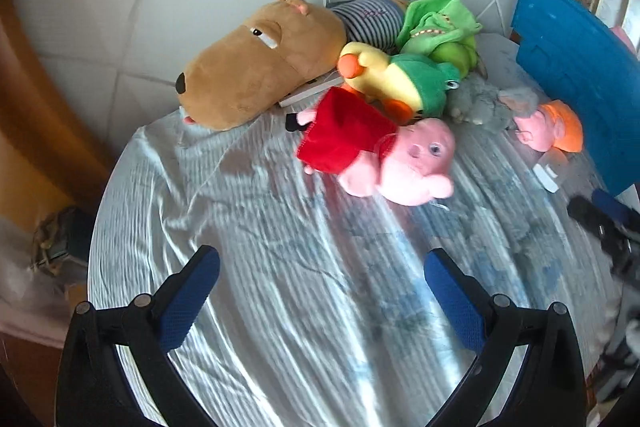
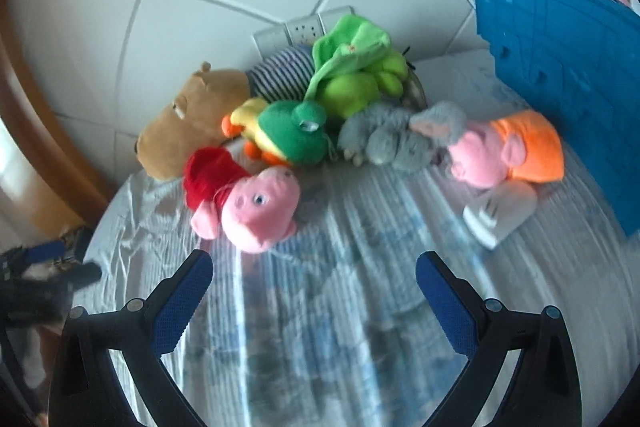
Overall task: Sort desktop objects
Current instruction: 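Move both grippers down toward the pink pig plush in red dress, then close the left gripper on the red dress while the right gripper grips the pig's head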
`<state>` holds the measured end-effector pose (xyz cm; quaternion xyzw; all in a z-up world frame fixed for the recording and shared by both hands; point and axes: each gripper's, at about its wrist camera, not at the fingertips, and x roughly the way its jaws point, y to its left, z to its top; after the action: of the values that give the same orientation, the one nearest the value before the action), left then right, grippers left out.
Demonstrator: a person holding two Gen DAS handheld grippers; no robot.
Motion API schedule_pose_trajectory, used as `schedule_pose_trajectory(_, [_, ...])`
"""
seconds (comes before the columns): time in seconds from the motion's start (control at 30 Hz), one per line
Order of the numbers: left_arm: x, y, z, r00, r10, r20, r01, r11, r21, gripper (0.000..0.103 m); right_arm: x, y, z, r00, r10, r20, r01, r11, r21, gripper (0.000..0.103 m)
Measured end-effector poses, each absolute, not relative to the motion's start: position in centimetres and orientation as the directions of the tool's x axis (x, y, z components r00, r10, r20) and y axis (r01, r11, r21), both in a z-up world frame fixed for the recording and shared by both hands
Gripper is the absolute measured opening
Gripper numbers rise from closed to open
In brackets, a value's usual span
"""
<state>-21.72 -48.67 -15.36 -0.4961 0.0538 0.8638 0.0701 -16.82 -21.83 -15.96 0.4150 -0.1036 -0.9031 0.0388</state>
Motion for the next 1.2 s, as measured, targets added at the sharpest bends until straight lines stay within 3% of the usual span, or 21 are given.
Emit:
schedule_pose_trajectory(0.17, [-25.6, -49.6, -18.1, -0.44, 0.092, -0.893, -0.247, -0.969, 0.021, 0.103, -18.8, -24.2, -17.3, -0.637, -0.12, -0.761, -0.073, -0.974, 0.215, 0.103])
schedule_pose_trajectory(0.6, [-36.1, -47.4, -22.3, -0.502, 0.209, -0.84, -0.384, -0.923, 0.0, 0.103, -28.8, -25.5, -22.1, -0.604, -0.164, -0.78, -0.131, -0.945, 0.3, 0.103])
schedule_pose_trajectory(0.8, [-38.6, -46.3, -25.6, -0.485, 0.291, -0.825, -0.402, -0.912, -0.085, 0.103, -32.2, -26.4, -25.2, -0.571, -0.194, -0.798, -0.125, -0.94, 0.318, 0.103])
schedule_pose_trajectory(1.2, [-38.1, -48.2, -24.7, -0.493, 0.364, -0.79, -0.444, -0.886, -0.132, 0.103, -32.6, -26.0, -28.8, -0.555, -0.26, -0.79, -0.11, -0.919, 0.379, 0.103])
